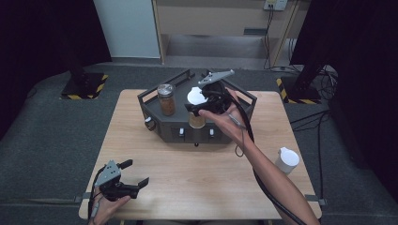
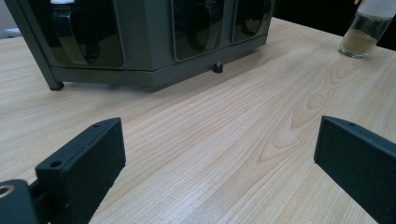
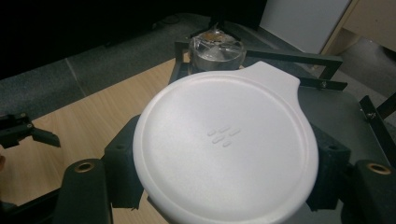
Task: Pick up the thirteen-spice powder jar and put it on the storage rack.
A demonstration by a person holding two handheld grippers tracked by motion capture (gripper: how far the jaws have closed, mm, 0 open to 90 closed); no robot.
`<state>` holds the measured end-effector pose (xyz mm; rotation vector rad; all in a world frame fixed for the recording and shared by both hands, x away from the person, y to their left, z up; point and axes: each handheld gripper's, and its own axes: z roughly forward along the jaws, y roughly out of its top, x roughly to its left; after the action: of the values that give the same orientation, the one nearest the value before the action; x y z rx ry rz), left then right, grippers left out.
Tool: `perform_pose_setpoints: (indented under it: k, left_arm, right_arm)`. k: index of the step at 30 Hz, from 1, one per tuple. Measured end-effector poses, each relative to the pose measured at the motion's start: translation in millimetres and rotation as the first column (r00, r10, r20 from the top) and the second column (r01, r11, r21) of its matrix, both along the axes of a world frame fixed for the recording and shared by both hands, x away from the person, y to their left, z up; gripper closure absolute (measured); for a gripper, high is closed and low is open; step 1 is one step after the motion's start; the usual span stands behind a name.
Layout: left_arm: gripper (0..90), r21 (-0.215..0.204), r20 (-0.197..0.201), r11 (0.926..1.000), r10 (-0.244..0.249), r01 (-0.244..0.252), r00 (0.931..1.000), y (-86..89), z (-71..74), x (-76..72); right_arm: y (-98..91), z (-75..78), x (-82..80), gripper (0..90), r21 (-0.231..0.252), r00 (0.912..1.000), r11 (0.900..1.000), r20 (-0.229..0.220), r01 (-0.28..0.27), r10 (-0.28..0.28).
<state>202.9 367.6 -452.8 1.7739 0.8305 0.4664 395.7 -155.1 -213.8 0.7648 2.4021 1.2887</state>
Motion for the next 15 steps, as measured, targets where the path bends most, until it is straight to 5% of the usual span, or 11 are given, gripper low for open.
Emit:
perform_pose_setpoints:
  k: [15]
  left_arm:
    - [1.0,0.002,0.000,1.0000,0.000,0.000,1.0000,-0.3,-0.3,0.3]
  right_arm:
    - [15.9,2.5,47.9,30.5,-0.015,0.9984,0.9988,-0.033,0.046,-0.046]
